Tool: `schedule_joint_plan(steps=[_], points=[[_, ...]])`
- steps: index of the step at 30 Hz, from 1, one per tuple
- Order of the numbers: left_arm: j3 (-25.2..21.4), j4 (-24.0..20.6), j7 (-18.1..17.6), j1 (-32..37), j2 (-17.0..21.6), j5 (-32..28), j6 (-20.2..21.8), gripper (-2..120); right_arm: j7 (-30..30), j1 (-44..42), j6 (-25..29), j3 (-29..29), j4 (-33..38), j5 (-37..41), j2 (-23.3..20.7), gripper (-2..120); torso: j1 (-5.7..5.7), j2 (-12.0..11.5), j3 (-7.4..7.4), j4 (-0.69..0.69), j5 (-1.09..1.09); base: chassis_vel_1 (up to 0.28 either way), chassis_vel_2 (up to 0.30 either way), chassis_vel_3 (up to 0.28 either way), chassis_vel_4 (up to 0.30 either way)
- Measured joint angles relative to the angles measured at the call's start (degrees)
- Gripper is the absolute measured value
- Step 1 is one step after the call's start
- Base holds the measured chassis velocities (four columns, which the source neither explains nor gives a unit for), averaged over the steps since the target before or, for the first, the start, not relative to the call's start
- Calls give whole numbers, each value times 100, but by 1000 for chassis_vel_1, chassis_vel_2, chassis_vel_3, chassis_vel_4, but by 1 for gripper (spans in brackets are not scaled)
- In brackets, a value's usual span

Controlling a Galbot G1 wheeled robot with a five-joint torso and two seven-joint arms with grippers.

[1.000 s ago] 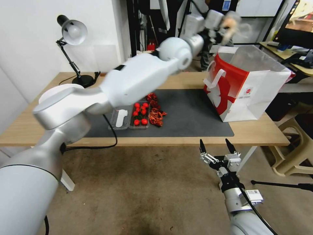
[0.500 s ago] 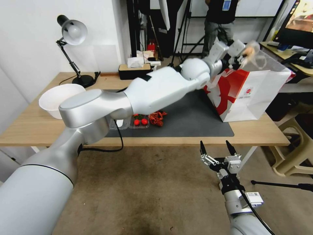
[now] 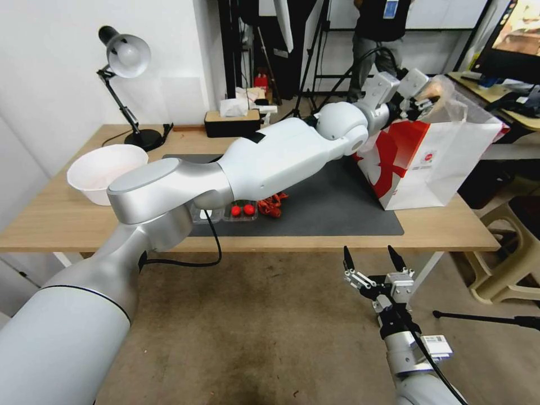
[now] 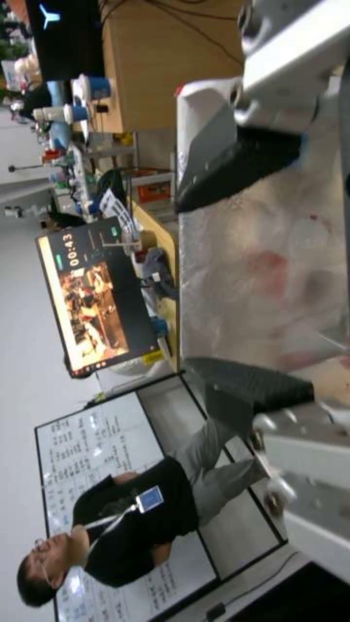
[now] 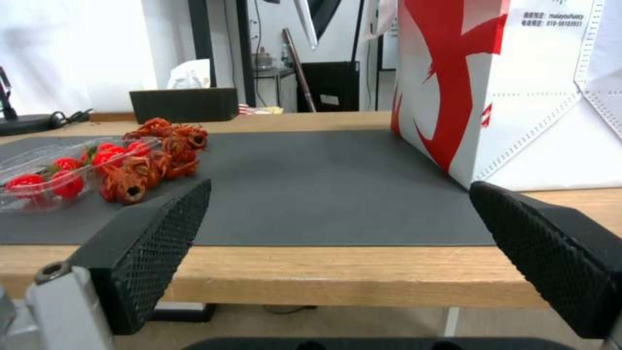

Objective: Pick up the trash from the table and place it into the takeout bag.

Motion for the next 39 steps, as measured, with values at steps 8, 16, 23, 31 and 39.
schedule_joint_plan(steps=[8, 16, 23, 31, 39], points=[[-178, -310, -351, 111, 185, -2, 2, 95, 0, -31, -3, -21, 15, 2, 26, 100, 0, 0, 0, -4, 1, 0, 0, 0, 0], [-303, -1396, -1251, 559, 1187, -31, 161, 100, -20, -118, 30, 1, 34, -38, 90, 100, 0, 0, 0, 4, -2, 0, 0, 0, 0], [-586, -2100, -1541, 965, 1828, -105, -47, 100, -35, -170, 59, -10, 43, -120, 180, 100, -1, 0, 0, 0, -3, 0, 0, 0, 0], [-1174, -3199, -1636, 2019, 3081, 430, -420, 100, -45, -211, 82, -41, 104, -195, 261, 100, -1, 0, -1, 0, -1, 0, 0, 0, 0], [-1932, -4209, -1622, 3470, 4161, 1056, -764, 100, -51, -154, 86, -53, 141, -181, 214, 100, 0, 0, -1, 0, -2, 0, 0, 0, 0]])
